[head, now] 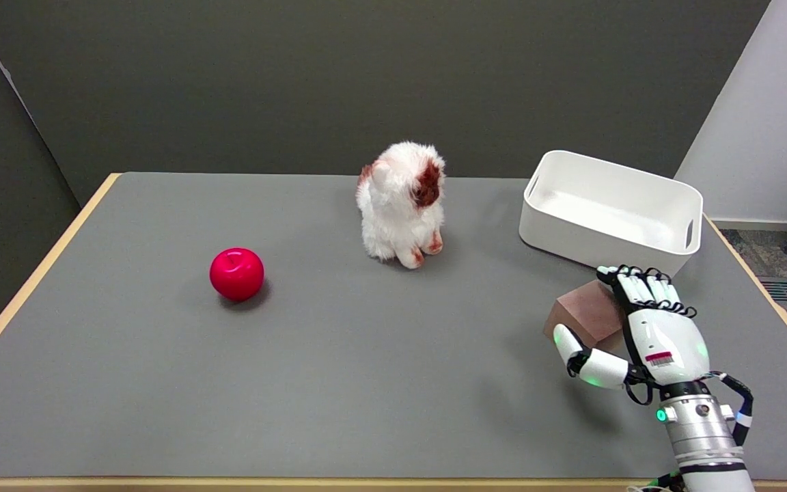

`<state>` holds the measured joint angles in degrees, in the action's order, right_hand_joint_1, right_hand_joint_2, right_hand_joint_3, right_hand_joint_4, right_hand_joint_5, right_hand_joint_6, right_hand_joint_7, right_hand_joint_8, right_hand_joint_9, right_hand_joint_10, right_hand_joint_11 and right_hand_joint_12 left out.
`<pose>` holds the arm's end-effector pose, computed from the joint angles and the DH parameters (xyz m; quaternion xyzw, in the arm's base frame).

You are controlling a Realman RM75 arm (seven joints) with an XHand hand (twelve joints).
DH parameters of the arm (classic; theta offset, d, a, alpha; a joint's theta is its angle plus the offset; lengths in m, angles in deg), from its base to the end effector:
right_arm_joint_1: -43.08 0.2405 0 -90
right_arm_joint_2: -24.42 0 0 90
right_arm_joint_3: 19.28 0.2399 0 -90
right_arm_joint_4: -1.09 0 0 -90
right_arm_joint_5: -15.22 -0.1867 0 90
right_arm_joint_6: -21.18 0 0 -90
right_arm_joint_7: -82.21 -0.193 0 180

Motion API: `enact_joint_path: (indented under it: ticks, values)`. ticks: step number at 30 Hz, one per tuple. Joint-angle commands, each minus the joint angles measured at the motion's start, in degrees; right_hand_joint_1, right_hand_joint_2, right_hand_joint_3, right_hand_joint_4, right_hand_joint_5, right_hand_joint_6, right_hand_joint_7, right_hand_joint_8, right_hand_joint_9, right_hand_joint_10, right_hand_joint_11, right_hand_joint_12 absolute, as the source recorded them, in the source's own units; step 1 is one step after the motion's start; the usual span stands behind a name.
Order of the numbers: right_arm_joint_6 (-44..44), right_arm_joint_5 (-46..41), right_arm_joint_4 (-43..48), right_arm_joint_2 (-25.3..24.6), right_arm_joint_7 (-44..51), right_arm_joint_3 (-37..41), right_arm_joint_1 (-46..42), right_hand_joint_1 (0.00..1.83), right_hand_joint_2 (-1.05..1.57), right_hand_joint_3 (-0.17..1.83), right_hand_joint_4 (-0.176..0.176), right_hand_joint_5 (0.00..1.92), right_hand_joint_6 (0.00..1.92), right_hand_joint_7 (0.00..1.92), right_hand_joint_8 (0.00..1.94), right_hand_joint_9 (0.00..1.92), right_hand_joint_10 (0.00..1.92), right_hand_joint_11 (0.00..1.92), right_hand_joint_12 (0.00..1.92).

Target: Pick up wooden cube.

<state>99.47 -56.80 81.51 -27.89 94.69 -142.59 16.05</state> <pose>-0.2759 -0.1881 0.3929 0.5720 -0.0016 0.1838 0.7994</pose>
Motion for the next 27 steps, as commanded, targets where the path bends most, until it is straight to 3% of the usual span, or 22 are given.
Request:
enact_joint_path:
  ticks: [1,18,21,23,25,27]
  values:
    - [-6.1,-4.2,-3.0,-0.6,0.2,-1.1,5.5,0.22,0.53,0.89,-0.067,0.19,0.47,0.20,0.42,0.01,0.72,0.00,1.08]
    - [-7.9,-4.2,-5.5,-1.4,0.2,-0.9,9.5,0.22,0.53,0.90,-0.061,0.18,0.45,0.18,0.41,0.01,0.70,0.00,1.08]
    - [-7.6,-4.2,-5.4,-1.6,0.3,-0.6,9.6,0.34,0.61,0.77,-0.059,0.19,0.40,0.22,0.35,0.06,0.80,0.09,1.36]
    - [-7.4,-4.2,-5.2,-1.6,0.6,-0.5,9.8,0.47,0.63,0.80,-0.062,0.19,0.40,0.26,0.38,0.14,0.88,0.21,1.48]
    - [-6.3,-4.2,-5.5,-2.0,0.6,-0.5,10.1,0.79,0.66,0.91,-0.072,0.20,0.41,0.38,0.49,0.33,1.07,0.49,1.73]
    - [-5.4,-4.2,-5.6,-2.2,0.6,-0.5,10.3,0.91,0.70,0.92,-0.086,0.22,0.42,0.45,0.56,0.42,1.13,0.56,1.75]
